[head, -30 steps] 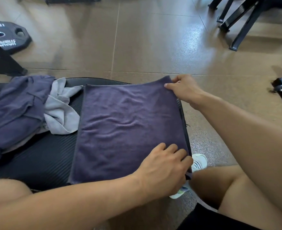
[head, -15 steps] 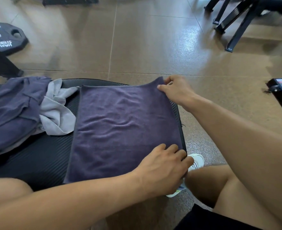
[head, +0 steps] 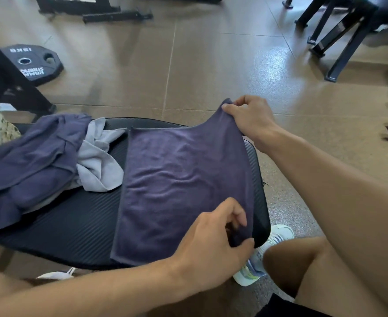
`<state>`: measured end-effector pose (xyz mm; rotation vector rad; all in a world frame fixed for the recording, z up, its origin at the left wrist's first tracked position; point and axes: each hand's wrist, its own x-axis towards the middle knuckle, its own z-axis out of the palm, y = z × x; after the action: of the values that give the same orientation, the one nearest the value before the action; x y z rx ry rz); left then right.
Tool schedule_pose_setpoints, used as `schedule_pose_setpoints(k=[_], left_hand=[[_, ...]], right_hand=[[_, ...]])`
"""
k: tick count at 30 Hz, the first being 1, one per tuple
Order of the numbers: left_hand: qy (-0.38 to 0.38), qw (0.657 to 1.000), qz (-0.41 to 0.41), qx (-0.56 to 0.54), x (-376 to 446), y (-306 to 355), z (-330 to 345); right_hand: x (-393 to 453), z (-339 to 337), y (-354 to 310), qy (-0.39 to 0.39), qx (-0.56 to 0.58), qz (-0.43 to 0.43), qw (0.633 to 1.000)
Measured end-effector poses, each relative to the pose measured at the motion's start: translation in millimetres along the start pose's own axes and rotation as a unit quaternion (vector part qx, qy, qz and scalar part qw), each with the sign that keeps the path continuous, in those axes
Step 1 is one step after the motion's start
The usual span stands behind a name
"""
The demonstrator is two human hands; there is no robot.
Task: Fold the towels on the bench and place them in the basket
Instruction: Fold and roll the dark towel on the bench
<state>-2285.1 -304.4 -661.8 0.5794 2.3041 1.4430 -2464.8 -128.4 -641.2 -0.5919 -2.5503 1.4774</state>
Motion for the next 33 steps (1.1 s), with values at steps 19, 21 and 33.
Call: schedule_pose_setpoints(k=[19,21,33], left_hand=[[0.099,0.986,-0.129,-0.047,-73,-22,-94],[0.098,0.984,-0.142,-0.045,-79,-29,-103],[0.134,0.958,-0.254,0.014,-93,-69,-124]], right_hand=[[-33,131,-62,-0.149,0.081,0.014,0.985],[-35,142,-64,-0.153,0.070,0.009,0.986],[-37,162,-60,-0.154,0.033,0.000,0.988]])
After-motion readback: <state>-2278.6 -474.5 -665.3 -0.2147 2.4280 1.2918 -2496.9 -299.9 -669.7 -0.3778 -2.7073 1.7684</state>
